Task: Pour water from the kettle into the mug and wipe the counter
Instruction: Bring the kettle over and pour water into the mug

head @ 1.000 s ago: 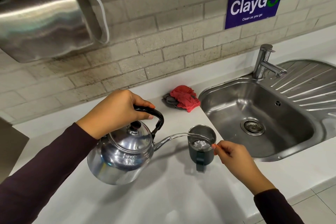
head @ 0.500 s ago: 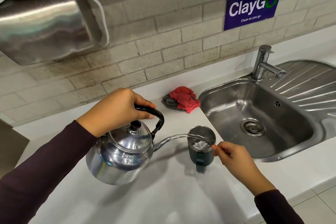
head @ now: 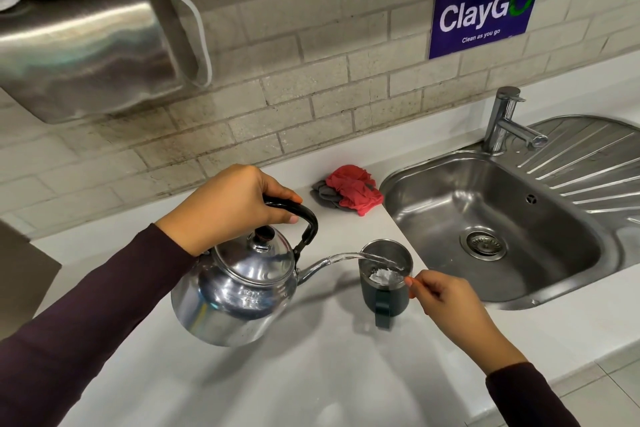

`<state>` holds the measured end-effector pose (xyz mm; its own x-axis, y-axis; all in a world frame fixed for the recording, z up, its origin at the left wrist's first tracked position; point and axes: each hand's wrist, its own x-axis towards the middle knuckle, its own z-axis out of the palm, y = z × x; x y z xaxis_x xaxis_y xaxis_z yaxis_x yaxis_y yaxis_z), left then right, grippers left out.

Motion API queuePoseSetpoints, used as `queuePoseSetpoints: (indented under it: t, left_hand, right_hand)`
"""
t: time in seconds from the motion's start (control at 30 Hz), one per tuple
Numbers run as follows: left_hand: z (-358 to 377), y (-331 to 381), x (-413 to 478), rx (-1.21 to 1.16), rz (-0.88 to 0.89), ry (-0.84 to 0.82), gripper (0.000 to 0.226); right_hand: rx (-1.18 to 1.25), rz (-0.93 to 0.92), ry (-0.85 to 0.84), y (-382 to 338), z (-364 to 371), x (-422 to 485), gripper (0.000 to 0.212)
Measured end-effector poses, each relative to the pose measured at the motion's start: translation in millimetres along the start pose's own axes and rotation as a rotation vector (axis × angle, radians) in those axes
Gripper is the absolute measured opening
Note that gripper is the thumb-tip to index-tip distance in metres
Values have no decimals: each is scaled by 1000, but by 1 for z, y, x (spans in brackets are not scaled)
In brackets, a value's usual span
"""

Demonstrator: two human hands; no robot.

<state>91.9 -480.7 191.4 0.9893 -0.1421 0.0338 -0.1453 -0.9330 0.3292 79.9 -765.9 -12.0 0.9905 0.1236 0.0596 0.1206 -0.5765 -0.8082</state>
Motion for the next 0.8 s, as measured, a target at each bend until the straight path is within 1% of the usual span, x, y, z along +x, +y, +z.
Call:
queuePoseSetpoints:
  t: [0.33, 0.4, 0.5, 0.63, 0.73, 0.8]
  left_hand:
    - [1, 1, -1, -55, 1, 23, 25]
    - [2, -1, -3, -96, -16, 37, 26]
    - [6, -6, -9, -218, -44, 55, 25]
    - [18, -22, -21, -354, -137, 84, 28]
    - [29, -34, -30, -473, -256, 151, 18]
    - [38, -40, -37, -569, -317, 192, 15]
  right_hand:
    - [14, 1, -1, -1, -2, -1, 29]
    - [9, 0, -4, -1, -2, -1, 29]
    - [-12, 0, -5, -3, -2, 0, 29]
    - [-20, -1, -18, -6, -3, 1, 28]
    - [-9, -11, -27, -8, -3, 1, 28]
    - [-1, -18, -39, -8, -3, 1, 28]
